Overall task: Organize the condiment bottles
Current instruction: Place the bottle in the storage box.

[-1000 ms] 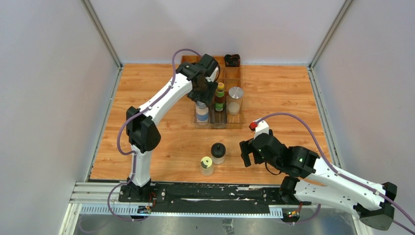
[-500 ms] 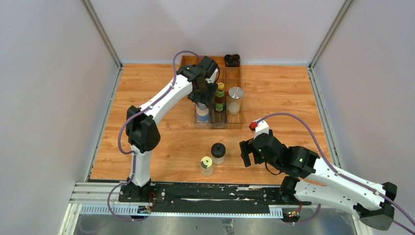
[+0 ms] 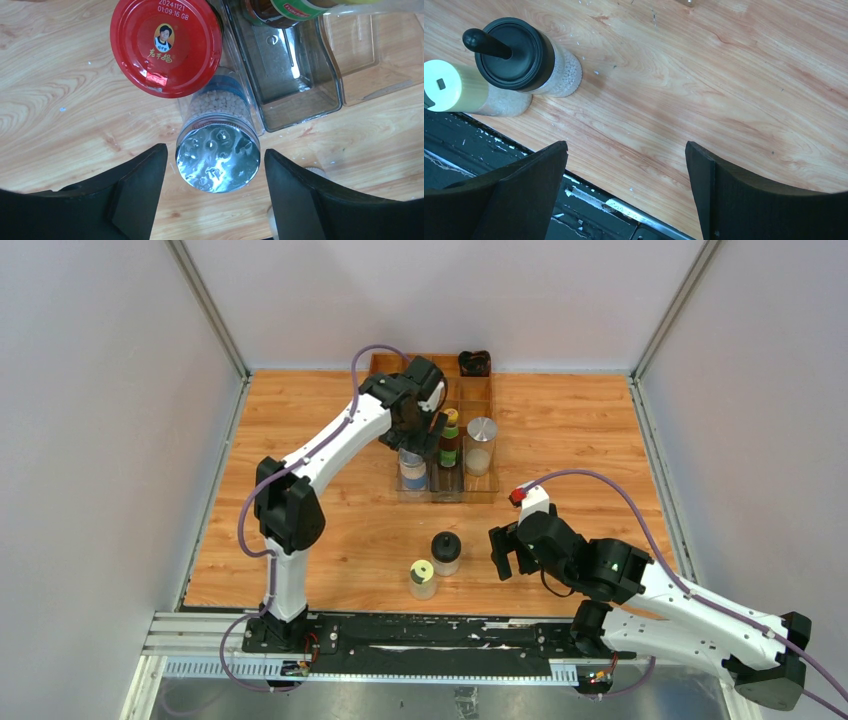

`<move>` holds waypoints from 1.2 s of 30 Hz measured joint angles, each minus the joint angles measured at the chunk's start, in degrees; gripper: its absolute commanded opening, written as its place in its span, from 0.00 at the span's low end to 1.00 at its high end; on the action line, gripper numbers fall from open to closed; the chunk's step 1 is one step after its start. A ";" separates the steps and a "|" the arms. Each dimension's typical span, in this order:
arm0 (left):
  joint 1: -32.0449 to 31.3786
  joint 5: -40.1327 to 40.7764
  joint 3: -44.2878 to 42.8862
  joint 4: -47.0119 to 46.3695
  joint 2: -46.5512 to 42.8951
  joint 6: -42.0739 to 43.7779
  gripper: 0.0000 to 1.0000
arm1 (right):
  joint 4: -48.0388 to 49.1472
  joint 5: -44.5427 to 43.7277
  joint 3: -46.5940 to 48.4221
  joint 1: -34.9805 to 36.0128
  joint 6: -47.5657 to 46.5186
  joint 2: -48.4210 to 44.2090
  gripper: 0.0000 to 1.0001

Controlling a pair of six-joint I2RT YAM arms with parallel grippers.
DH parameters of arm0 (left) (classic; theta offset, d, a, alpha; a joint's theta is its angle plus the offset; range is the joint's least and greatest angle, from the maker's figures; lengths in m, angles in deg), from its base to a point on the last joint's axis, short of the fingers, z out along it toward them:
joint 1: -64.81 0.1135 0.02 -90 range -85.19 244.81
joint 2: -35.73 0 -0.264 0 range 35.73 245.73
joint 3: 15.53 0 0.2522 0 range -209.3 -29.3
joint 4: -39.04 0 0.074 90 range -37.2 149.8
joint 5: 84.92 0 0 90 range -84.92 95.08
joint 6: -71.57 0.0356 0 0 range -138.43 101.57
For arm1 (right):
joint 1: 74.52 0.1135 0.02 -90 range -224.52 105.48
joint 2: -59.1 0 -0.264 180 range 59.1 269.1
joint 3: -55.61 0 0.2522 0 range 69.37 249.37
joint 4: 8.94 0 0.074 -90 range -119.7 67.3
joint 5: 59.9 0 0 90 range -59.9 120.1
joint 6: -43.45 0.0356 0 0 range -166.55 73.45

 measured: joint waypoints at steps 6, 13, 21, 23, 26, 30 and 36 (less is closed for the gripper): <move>0.04 0.70 0.00 -0.22 -1.27 0.02 0.78 | 0.04 0.00 0.00 0.00 -0.02 0.00 0.94; 0.09 1.92 0.26 -0.28 -3.96 -0.35 0.77 | 0.04 0.02 0.00 0.00 -0.09 0.26 0.94; 0.11 5.57 9.64 -1.40 -16.74 -3.28 0.78 | 0.15 0.11 0.07 0.00 -1.20 3.17 0.94; 0.11 6.45 13.66 -1.99 -20.83 -4.20 0.79 | 0.20 0.20 0.35 0.00 -1.51 4.44 0.94; -0.09 7.26 18.73 -2.73 -25.44 -5.35 0.83 | 0.48 0.61 1.51 0.00 -2.12 6.12 0.94; -0.17 7.26 24.85 -4.33 -30.14 -6.54 1.00 | 1.33 1.62 3.30 0.00 -2.82 8.31 0.94; -0.24 5.97 32.35 -6.99 -34.21 -7.93 1.00 | 2.75 3.04 4.79 0.37 -3.45 11.69 0.94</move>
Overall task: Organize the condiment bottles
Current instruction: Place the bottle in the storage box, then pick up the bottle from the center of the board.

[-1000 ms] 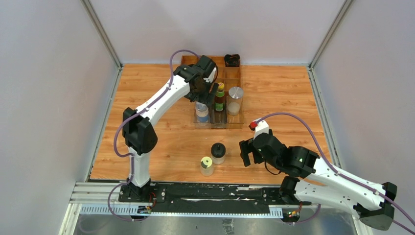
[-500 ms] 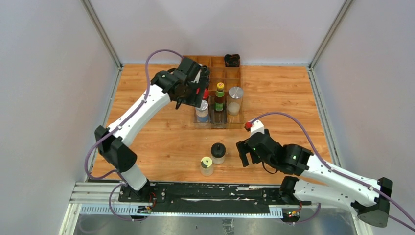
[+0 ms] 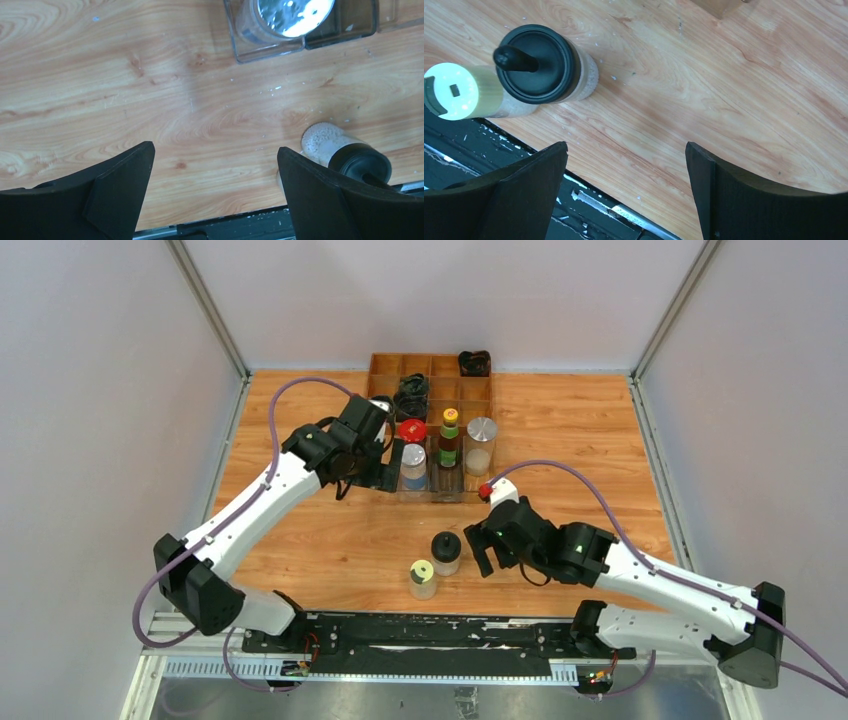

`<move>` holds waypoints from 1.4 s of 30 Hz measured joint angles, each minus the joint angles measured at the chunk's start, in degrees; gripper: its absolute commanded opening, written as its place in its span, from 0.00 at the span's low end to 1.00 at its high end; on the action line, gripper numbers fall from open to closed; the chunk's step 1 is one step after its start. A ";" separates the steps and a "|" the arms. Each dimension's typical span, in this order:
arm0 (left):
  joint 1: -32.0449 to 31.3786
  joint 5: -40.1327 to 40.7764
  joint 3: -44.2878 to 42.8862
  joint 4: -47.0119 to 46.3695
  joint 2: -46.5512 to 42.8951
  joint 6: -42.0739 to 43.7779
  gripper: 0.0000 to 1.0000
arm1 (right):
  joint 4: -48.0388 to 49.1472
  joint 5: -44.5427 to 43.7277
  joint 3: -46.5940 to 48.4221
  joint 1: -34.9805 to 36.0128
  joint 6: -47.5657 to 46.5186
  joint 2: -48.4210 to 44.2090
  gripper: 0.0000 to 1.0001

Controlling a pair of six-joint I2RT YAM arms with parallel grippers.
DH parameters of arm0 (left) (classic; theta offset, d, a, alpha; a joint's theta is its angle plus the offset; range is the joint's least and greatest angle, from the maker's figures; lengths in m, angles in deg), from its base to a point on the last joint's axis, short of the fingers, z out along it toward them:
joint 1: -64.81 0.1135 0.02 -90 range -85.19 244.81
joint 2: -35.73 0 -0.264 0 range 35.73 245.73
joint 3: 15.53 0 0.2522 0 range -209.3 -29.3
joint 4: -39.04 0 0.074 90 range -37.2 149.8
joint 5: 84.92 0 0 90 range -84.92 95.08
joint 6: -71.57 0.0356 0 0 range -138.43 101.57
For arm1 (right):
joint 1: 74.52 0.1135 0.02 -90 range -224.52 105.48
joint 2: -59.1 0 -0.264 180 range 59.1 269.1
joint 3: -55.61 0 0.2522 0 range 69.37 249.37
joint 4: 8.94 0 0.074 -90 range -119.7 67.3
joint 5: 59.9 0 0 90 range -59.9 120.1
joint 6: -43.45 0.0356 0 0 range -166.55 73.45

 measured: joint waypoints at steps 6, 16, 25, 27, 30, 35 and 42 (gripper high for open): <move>-0.26 -0.17 3.76 -0.96 -3.02 -0.85 1.00 | 1.33 0.87 2.25 1.73 -0.83 4.15 0.94; -0.28 -0.09 6.60 -1.86 -7.78 -1.14 1.00 | 3.89 1.09 9.75 6.47 -2.12 14.21 0.93; -0.28 0.04 8.63 -2.05 -8.98 -1.14 1.00 | 4.52 0.04 13.00 14.03 -2.29 20.15 0.89; -0.28 0.07 8.96 -2.10 -9.09 -1.14 1.00 | 4.57 -0.39 13.44 15.87 -2.27 20.92 0.89; -0.28 0.09 9.22 -2.19 -9.11 -1.16 1.00 | 4.52 -1.40 14.12 18.60 -2.10 21.73 0.86; -0.28 0.07 9.55 -2.23 -9.29 -1.33 1.00 | 4.50 -2.40 14.29 21.99 -1.60 22.93 0.83; -0.28 0.04 10.56 -2.25 -9.94 -1.40 1.00 | 4.87 -2.45 15.93 22.97 -2.05 26.97 0.86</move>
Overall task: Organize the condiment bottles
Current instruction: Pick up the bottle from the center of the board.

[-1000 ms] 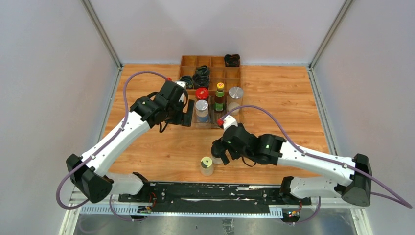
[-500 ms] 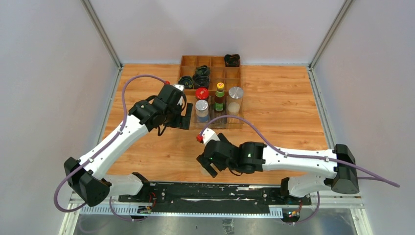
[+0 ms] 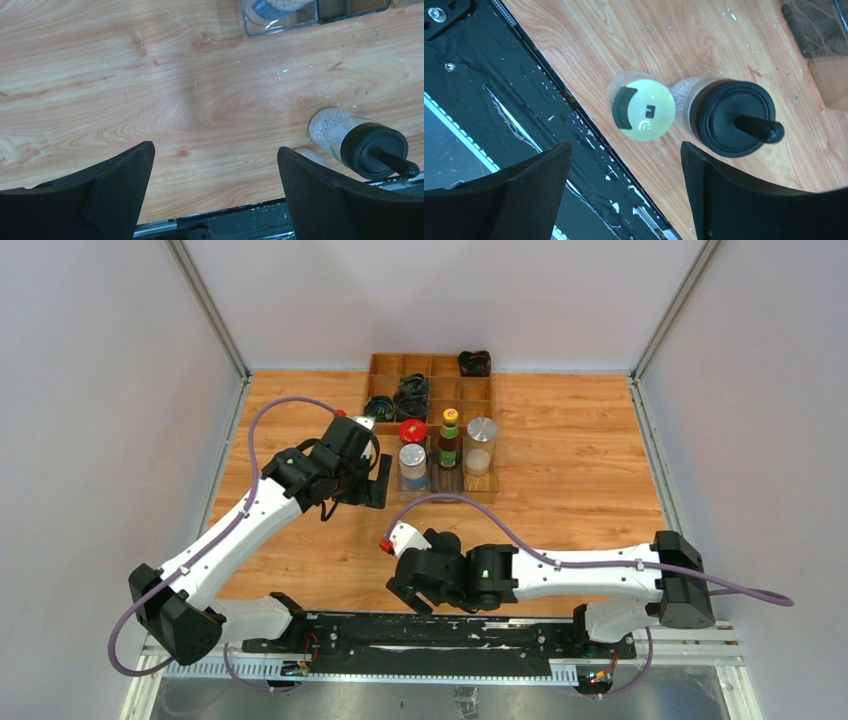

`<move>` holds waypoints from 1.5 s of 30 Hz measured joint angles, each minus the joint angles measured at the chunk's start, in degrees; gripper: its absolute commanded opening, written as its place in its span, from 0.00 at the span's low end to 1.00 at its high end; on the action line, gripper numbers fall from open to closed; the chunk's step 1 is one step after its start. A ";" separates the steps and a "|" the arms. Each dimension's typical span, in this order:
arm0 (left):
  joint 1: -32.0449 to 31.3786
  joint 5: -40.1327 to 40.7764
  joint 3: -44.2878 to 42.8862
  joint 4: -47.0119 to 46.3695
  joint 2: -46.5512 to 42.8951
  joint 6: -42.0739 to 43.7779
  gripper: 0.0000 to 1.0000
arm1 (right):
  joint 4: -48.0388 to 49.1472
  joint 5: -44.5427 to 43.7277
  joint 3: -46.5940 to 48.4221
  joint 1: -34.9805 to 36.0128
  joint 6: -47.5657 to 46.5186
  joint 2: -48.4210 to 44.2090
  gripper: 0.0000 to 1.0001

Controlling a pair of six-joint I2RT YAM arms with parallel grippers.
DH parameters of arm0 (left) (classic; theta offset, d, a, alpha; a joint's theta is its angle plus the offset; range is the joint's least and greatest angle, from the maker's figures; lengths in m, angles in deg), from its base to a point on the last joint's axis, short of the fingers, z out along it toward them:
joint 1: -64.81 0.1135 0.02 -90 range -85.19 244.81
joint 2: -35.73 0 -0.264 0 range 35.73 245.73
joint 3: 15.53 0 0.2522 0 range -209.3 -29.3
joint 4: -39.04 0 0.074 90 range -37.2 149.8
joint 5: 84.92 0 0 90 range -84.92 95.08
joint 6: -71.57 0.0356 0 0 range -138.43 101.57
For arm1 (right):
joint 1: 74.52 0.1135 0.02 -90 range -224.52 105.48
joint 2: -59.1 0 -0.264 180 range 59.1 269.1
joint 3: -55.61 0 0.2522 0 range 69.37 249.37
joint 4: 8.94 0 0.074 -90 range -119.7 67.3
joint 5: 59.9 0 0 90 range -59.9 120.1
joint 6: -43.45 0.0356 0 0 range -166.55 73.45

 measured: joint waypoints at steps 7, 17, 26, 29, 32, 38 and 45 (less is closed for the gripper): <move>0.00 0.00 0.55 0.04 -0.96 0.00 1.00 | 1.31 0.22 4.87 0.17 -2.19 5.33 0.81; 0.00 0.02 0.57 0.04 -1.25 -0.20 1.00 | 2.25 -1.42 6.73 0.15 -2.95 8.33 0.79; 0.00 -0.07 0.57 0.04 -1.25 -0.63 1.00 | 4.24 -3.13 5.44 -1.66 -1.22 7.34 0.78; 0.00 -0.09 0.57 0.04 -1.25 -0.63 1.00 | 5.51 -2.95 3.56 -2.93 -0.20 5.62 0.78; 0.00 -0.11 0.57 0.04 -1.25 -0.63 1.00 | 6.80 -1.88 1.53 -4.63 0.70 3.02 0.78; 0.00 -0.07 0.57 0.04 -1.22 -0.61 1.00 | 8.39 0.59 0.28 -7.23 1.53 -1.40 0.77; 0.07 3.50 0.00 0.11 -1.27 -0.76 1.00 | 8.90 4.63 0.20 -7.26 1.55 -1.55 0.76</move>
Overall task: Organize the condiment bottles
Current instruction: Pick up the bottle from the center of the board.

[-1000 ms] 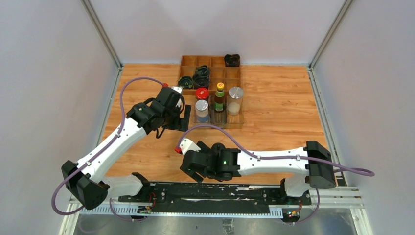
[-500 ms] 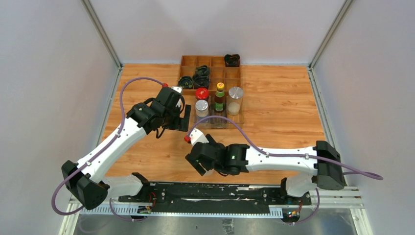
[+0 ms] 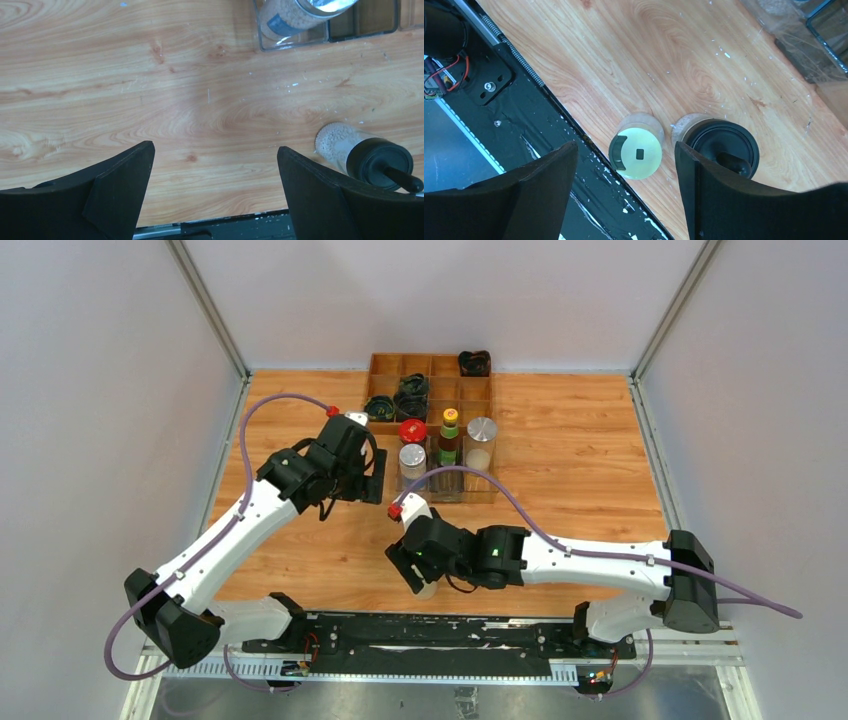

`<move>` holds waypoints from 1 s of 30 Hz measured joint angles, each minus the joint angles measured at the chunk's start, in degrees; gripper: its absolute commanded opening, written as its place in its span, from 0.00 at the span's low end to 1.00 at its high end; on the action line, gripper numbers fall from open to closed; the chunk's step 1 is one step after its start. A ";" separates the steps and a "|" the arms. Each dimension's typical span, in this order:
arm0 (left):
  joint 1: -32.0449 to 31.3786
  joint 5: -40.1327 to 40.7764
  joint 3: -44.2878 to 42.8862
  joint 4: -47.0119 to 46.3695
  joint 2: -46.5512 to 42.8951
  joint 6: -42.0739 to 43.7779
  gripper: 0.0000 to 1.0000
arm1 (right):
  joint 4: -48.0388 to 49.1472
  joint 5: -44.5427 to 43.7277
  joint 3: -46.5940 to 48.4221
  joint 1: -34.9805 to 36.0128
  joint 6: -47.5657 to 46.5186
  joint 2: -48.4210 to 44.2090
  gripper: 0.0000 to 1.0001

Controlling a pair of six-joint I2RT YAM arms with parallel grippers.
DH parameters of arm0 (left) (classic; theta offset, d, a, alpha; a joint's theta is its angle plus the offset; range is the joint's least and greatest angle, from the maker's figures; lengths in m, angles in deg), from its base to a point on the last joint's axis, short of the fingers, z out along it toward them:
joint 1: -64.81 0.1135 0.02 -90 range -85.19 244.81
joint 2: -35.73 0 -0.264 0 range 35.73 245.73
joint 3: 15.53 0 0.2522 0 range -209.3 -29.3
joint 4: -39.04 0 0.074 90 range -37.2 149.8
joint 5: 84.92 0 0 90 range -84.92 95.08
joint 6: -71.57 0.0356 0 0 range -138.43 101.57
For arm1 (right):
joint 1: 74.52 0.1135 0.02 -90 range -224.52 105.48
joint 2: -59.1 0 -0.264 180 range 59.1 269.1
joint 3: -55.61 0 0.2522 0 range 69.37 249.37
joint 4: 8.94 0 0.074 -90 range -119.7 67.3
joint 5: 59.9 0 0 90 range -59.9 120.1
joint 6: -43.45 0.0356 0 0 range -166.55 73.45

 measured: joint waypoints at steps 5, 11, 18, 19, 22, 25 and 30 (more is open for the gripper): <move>0.13 1.64 -1.53 -0.17 -0.11 -0.46 1.00 | -0.39 1.68 -0.61 0.00 0.09 0.02 0.75; 0.37 1.44 -1.57 -0.92 -1.49 -0.94 1.00 | -0.70 3.32 -2.32 0.00 0.24 0.04 0.75; 0.37 -0.96 0.13 -3.45 -5.84 -1.14 1.00 | -1.05 4.37 -3.23 0.00 0.46 0.79 0.75; 0.37 -1.07 0.31 -3.54 -6.19 -1.14 1.00 | -1.07 4.44 -3.23 0.00 0.48 0.87 0.75; 0.37 -1.42 0.98 -3.93 -6.62 -1.18 1.00 | -1.07 4.55 -3.23 0.00 0.57 1.27 0.74; 0.37 -1.75 2.05 -4.00 -6.60 -1.33 1.00 | -1.07 4.66 -3.23 0.00 0.59 1.70 0.73; 0.37 -1.99 2.80 -3.98 -6.60 -1.38 1.00 | -1.07 4.68 -3.23 0.00 0.61 2.51 0.73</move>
